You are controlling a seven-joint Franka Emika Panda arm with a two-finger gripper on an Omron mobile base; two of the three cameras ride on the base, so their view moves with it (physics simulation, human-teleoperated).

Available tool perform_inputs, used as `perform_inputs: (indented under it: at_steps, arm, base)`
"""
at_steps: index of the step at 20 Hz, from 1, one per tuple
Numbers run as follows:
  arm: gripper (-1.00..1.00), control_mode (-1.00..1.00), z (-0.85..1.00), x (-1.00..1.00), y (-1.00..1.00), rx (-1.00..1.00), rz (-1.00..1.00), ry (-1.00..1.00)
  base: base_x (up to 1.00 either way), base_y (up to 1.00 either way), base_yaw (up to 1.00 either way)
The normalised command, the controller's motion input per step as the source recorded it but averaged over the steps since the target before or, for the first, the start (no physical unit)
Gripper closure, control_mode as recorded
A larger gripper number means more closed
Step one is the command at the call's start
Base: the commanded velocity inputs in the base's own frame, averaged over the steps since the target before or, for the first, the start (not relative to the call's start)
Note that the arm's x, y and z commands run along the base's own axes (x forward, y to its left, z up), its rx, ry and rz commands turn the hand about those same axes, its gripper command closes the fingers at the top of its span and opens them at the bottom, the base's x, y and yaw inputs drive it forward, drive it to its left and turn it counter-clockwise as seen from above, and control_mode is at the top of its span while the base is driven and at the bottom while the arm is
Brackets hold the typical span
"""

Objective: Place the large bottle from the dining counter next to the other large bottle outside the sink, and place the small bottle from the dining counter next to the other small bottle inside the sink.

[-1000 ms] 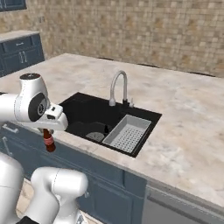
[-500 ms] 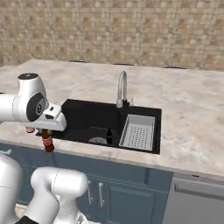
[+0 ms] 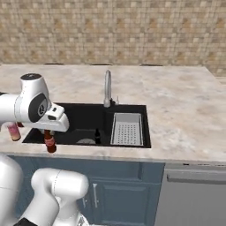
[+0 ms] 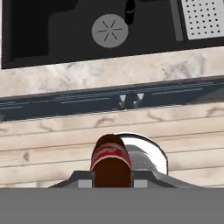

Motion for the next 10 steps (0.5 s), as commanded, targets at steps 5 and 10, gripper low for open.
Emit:
perform_inputs:
  at_steps: [5,10]
  arm:
    - [1.0,1.0,0.0,0.0,0.0,0.0,0.0,0.0]
    - [1.0,1.0,0.0,0.0,0.0,0.0,0.0,0.0]
  base:
    - [0.76,0.48,-0.1]
    - [0.43,0.42,-0.01]
